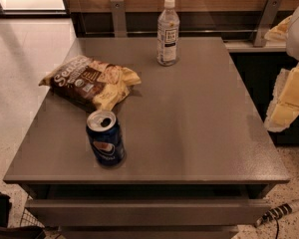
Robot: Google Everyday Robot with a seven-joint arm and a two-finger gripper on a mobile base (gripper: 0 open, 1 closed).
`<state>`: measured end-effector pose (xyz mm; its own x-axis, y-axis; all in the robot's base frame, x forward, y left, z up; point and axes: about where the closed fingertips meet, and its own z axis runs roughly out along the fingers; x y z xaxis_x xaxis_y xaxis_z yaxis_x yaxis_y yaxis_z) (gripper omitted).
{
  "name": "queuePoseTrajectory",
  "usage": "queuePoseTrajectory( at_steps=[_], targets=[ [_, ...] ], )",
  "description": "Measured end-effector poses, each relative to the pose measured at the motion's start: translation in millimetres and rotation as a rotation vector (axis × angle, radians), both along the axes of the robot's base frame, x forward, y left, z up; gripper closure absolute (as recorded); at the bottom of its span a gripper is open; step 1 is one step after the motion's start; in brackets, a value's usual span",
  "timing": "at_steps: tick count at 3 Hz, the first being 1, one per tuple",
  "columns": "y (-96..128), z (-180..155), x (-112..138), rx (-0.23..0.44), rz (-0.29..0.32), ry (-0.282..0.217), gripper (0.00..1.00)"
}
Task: Knock pepsi can over
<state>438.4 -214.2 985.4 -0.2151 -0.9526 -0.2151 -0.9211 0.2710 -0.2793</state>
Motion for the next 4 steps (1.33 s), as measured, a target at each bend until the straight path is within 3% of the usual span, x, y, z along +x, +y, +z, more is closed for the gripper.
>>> queuePoseTrajectory(
  at_steps=[1,2,3,4],
  targets=[
    [0,0,0,0.000,0.000,0.000,0.00],
    [10,-4,2,0.063,0.041,-0.015,0.00],
    [40,-25,12,0.231,0.157,-0.044,0.00],
    [75,-48,19,0.415,0.276,-0.039,0.00]
  ],
)
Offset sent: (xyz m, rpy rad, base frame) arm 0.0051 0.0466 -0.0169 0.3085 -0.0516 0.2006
